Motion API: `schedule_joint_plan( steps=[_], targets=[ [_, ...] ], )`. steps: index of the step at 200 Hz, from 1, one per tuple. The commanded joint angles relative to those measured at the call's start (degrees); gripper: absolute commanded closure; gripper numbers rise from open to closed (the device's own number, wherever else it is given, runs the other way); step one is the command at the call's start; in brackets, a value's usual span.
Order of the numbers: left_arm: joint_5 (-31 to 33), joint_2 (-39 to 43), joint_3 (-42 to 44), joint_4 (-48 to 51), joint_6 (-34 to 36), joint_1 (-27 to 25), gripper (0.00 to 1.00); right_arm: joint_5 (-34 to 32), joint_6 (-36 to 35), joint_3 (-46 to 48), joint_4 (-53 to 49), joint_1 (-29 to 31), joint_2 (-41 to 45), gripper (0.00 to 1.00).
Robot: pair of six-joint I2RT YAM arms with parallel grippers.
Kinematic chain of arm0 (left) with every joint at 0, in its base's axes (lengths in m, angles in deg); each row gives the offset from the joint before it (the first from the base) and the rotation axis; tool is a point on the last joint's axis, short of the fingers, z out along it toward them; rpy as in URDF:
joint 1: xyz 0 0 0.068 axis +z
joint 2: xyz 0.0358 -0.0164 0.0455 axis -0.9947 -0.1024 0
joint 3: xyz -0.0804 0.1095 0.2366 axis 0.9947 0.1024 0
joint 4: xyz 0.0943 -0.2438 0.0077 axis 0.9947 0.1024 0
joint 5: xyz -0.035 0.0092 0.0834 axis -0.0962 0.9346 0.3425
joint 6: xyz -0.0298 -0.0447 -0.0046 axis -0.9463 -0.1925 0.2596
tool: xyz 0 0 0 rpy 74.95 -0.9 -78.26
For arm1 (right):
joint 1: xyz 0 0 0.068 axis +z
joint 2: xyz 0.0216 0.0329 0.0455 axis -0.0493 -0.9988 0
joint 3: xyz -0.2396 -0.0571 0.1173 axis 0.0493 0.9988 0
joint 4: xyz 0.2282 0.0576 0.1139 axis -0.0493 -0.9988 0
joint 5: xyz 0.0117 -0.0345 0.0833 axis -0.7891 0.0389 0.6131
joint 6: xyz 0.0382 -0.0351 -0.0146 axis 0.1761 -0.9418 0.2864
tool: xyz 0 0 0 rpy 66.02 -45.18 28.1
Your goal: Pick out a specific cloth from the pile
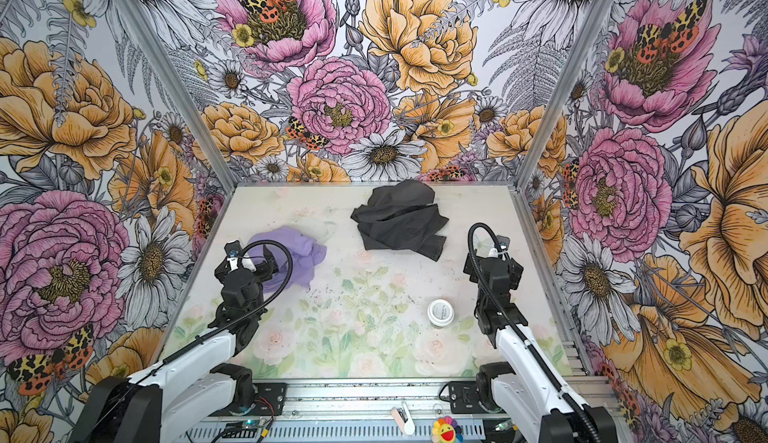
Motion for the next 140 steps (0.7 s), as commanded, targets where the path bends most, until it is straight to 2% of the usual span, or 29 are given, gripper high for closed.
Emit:
schedule_joint_plan(
  steps=[1, 17, 38, 60, 84, 103, 122, 140],
  targets=[
    [-2.9, -3.9, 1.6, -11.0, 2.3, 1.6, 0.01, 6.4, 1.0, 2.3, 10.3, -3.4, -2.8, 0.01],
    [-5.5, -8.1, 1.8, -15.7, 2.7, 2.5, 0.01, 8.4, 0.8, 3.8, 15.4, -4.9, -5.8, 0.01],
    [-8.4, -14.5, 1.7, -22.7, 3.6, 2.8, 0.01, 11.3, -0.1, 6.8, 27.1, -5.4, -11.5, 0.01],
    [-9.3, -19.5, 0.4, -27.7, 7.7, 1.9, 0.01, 13.5, -0.6, 4.6, 29.0, -5.6, -16.0, 0.01],
    [-11.9, -23.9, -0.4, -30.1, 7.4, 3.2, 0.01, 17.9, -1.2, 3.6, 34.8, -5.7, -20.9, 0.01],
    [-13.4, -28.0, -1.1, -33.2, 7.1, 4.4, 0.01, 18.9, -1.7, 0.8, 31.6, -6.0, -22.8, 0.01],
    [-16.1, -26.0, -2.1, -27.8, 4.8, 6.3, 0.01, 19.9, -1.5, -0.5, 29.9, -6.6, -23.5, 0.01],
    [-19.1, -30.1, -2.3, -30.8, 4.0, 7.9, 0.01, 21.0, -1.4, -0.4, 30.2, -7.3, -23.6, 0.01]
  ],
)
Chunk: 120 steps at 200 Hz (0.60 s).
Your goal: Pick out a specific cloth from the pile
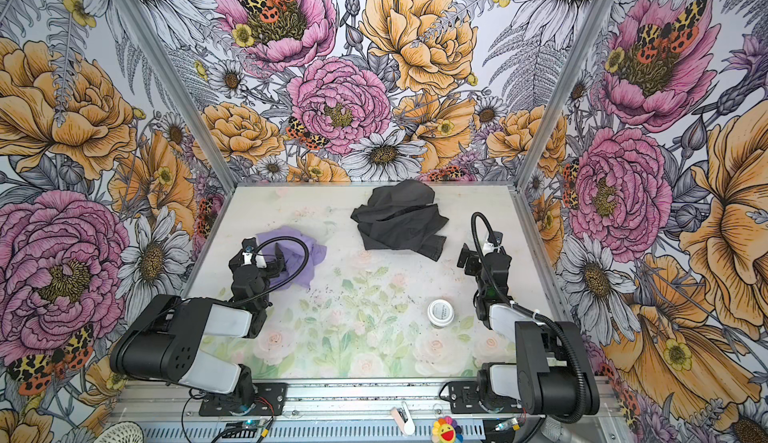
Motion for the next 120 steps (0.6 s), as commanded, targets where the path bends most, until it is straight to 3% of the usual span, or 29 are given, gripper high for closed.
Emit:
schedule_joint_plan(
  steps=[1, 8, 36, 66, 80, 120],
  targets=[
    [-5.9, -3.5, -1.6, -4.4, -1.6, 2.0, 0.01, 2.9, -0.6, -1.1, 2.4, -0.9, -0.5, 0.01],
    [-5.5, -4.8, -1.6, -7.4, -0.9, 1.7, 0.01, 2.9, -1.3, -0.7, 3.6, -0.9, -0.4, 0.00],
    [-6.2, -3.7, -4.2, -0.3, -0.9, 1.8, 0.01, 1.5, -3.9, 3.1, 13.9, -1.1, -1.7, 0.01],
    [-6.3, -3.0, -6.3, 5.0, -2.6, 2.9, 0.01, 2.7, -4.4, 6.2, 33.9, -1.4, -14.9, 0.00],
    [-6.1, -3.2, -6.4, 4.7, -2.8, 3.0, 0.01, 1.7, -3.7, 4.0, 24.6, -1.6, -12.0, 0.01],
    [-5.5, -3.0, -7.1, 6.4, -4.7, 4.4, 0.01, 0.6, -4.3, -1.7, 15.5, -0.8, -13.0, 0.02]
  ],
)
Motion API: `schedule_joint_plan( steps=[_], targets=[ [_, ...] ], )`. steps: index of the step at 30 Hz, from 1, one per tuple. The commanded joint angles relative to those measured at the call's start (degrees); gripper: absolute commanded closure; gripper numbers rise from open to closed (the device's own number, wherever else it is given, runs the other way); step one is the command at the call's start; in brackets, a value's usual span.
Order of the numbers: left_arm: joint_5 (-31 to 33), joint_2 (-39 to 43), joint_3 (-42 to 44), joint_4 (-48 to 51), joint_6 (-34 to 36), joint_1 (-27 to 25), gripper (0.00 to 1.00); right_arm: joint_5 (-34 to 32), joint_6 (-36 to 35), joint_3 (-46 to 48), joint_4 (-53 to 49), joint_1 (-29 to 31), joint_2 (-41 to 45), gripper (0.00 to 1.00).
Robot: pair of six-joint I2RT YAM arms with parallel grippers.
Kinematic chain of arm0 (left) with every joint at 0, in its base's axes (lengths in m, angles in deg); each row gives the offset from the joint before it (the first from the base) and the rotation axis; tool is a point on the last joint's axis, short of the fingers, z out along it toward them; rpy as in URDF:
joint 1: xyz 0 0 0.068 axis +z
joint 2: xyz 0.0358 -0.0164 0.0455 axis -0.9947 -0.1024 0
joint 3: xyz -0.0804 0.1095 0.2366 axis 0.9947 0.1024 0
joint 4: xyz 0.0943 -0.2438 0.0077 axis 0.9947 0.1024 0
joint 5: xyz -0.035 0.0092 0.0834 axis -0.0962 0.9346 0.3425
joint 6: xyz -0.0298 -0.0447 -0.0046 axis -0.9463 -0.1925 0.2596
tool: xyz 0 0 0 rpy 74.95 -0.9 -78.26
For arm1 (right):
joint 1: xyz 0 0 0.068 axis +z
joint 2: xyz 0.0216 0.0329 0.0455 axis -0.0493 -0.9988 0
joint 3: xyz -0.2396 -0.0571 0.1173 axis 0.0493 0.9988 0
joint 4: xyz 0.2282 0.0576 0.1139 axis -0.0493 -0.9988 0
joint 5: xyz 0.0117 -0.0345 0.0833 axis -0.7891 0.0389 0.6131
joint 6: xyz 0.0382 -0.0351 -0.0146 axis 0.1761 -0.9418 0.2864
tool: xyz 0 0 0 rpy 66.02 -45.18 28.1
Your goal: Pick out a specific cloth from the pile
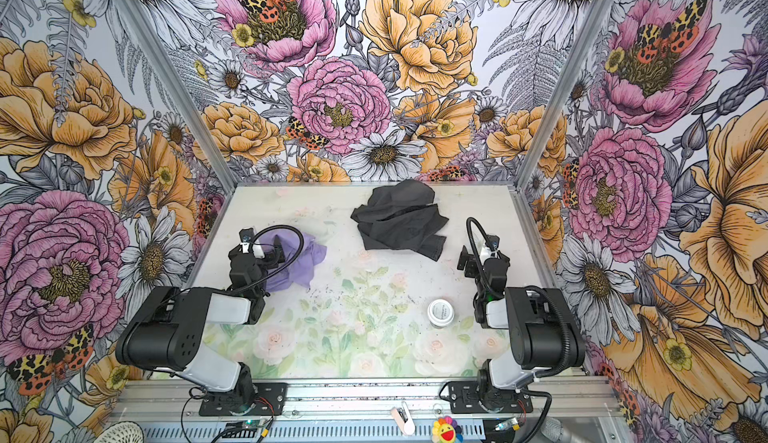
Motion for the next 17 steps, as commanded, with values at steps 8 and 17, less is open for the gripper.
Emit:
schedule_joint_plan(
  steps=[8, 17],
  targets=[
    [-1.0, 0.2, -0.8, 0.7, -1.4, 0.5, 0.01, -2.4, -1.3, -3.0, -1.4, 1.3, 0.4, 0.01],
    [-6.4, 0.4, -1.5, 2.3, -1.9, 2.1, 0.01, -2.5, -1.3, -3.2, -1.9, 1.3, 0.3, 0.01]
  ],
)
